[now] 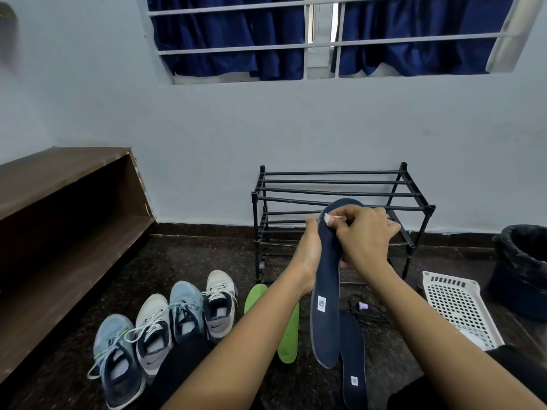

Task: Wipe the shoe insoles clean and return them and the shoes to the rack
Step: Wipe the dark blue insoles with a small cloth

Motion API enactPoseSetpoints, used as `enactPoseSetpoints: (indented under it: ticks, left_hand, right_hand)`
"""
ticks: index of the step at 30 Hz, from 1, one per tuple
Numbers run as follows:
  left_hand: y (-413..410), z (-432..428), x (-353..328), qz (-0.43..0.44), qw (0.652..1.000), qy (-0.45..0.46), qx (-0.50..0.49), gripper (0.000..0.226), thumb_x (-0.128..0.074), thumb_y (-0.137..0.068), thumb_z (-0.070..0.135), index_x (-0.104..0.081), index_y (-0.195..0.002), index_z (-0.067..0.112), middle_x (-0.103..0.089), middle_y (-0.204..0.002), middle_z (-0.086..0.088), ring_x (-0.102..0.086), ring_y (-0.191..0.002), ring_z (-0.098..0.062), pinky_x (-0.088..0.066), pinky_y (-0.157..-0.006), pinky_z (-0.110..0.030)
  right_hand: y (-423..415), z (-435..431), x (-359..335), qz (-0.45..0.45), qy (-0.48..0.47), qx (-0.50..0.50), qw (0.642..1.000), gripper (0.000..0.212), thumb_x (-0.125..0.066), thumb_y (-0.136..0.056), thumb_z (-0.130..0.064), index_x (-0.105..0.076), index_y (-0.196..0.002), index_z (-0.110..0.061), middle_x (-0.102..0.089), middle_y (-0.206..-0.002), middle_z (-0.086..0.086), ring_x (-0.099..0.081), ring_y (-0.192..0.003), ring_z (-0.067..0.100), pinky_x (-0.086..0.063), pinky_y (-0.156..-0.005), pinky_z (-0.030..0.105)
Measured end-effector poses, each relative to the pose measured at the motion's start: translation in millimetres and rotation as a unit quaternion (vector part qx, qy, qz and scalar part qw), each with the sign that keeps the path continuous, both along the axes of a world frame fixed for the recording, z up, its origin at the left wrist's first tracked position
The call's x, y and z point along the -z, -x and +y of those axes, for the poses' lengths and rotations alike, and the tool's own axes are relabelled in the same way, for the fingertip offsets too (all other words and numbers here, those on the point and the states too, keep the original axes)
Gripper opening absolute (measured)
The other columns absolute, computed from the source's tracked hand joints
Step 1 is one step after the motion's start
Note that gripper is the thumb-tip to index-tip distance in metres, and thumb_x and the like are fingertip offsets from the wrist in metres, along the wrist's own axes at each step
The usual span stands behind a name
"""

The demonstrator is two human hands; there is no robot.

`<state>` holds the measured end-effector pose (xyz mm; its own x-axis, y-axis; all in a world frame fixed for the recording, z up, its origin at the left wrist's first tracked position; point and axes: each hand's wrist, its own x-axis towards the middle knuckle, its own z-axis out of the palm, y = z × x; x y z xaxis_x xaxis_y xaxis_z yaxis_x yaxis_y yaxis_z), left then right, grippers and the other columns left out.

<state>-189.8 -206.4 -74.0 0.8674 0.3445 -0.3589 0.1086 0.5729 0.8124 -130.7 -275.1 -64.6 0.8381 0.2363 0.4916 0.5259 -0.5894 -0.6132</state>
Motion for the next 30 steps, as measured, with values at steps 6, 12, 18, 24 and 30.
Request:
enactPoseSetpoints:
  ticks: [6, 12, 18, 24, 30]
  left_hand:
    - [-3, 12, 5, 0.024, 0.998, -0.055, -0.004, 0.067, -0.021, -0.1, 0.06, -0.069, -0.101, 0.014, -0.07, -0.08, -0.009, -0.066, -0.074, -0.02, -0.052, -0.059, -0.026]
    - [-6, 17, 10, 0.031, 0.997, -0.073, -0.01, 0.071, -0.02, -0.099, 0.061, -0.072, -0.09, 0.013, -0.072, -0.08, -0.012, -0.067, -0.08, -0.025, -0.053, -0.069, -0.031]
    - [-5, 8, 10, 0.011, 0.993, -0.12, -0.014, 0.061, -0.02, -0.102, 0.055, -0.068, -0.094, 0.018, -0.067, -0.086, -0.015, -0.063, -0.071, -0.023, -0.05, -0.059, -0.03]
    - [-8, 0, 15, 0.021, 0.993, -0.118, -0.017, 0.055, -0.026, -0.101, 0.056, -0.064, -0.1, 0.017, -0.068, -0.083, -0.01, -0.064, -0.073, -0.021, -0.05, -0.065, -0.031]
    - [-6, 16, 16, 0.044, 0.995, -0.084, -0.007, 0.066, -0.019, -0.101, 0.059, -0.07, -0.099, 0.017, -0.071, -0.094, -0.013, -0.067, -0.087, -0.024, -0.053, -0.071, -0.032]
  right_hand:
    - [13, 7, 5, 0.005, 0.001, -0.03, 1.0, 0.005, -0.068, -0.083, -0.033, -0.07, -0.086, -0.036, -0.065, -0.08, -0.014, -0.046, -0.103, 0.017, -0.017, -0.075, 0.033]
    - [15, 7, 12, 0.025, -0.02, -0.057, 0.998, 0.008, -0.069, -0.08, -0.033, -0.069, -0.078, -0.04, -0.068, -0.075, -0.016, -0.056, -0.095, 0.014, -0.02, -0.073, 0.034]
    - [4, 0, 4, 0.049, -0.039, -0.035, 0.997, 0.006, -0.07, -0.079, -0.041, -0.068, -0.073, -0.039, -0.065, -0.067, -0.016, -0.056, -0.088, 0.008, -0.016, -0.07, 0.033]
    - [-4, -5, -2, 0.053, -0.068, 0.003, 0.996, 0.009, -0.068, -0.08, -0.039, -0.068, -0.073, -0.033, -0.065, -0.066, -0.012, -0.058, -0.086, 0.013, -0.023, -0.075, 0.035]
    - [21, 4, 9, 0.041, -0.043, -0.047, 0.997, 0.015, -0.07, -0.08, -0.034, -0.063, -0.07, -0.041, -0.059, -0.065, -0.018, -0.055, -0.096, 0.017, -0.022, -0.075, 0.034]
